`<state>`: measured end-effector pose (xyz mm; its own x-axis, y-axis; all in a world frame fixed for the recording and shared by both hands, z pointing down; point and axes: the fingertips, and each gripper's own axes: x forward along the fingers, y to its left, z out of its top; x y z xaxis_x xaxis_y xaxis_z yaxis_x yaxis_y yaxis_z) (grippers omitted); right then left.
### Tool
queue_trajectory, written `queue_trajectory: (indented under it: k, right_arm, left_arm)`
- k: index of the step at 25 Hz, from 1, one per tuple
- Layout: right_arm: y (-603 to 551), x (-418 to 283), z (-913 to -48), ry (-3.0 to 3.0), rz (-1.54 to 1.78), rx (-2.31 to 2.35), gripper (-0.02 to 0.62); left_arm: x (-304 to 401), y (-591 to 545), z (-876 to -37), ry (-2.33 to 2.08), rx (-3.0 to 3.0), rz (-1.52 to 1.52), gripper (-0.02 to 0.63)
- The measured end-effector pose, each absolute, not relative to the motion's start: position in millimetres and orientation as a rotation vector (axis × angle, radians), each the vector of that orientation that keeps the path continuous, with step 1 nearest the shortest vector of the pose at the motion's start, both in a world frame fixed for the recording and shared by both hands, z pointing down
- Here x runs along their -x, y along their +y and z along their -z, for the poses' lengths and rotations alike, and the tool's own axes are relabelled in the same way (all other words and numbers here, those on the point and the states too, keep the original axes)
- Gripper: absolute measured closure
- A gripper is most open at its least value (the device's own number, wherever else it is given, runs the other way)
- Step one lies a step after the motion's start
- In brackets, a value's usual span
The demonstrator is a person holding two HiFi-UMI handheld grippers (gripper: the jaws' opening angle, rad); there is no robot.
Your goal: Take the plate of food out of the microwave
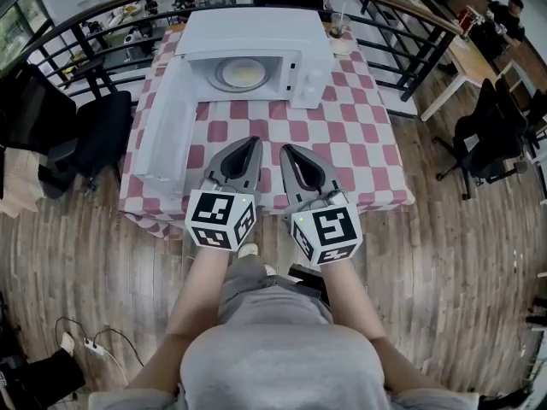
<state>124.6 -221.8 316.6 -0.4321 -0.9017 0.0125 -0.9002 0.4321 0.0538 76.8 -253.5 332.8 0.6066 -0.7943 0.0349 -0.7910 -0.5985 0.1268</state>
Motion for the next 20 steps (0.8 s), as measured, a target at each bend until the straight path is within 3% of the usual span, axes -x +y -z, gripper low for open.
queue_trajectory:
  k: [20]
  right_arm:
    - [-319.8, -136.9, -337.2, -2.642, 0.04, -1.596, 0.569]
  left_arm:
    - [-91.3, -348.2, -353.2, -1.333, -2.664, 0.057, 0.603]
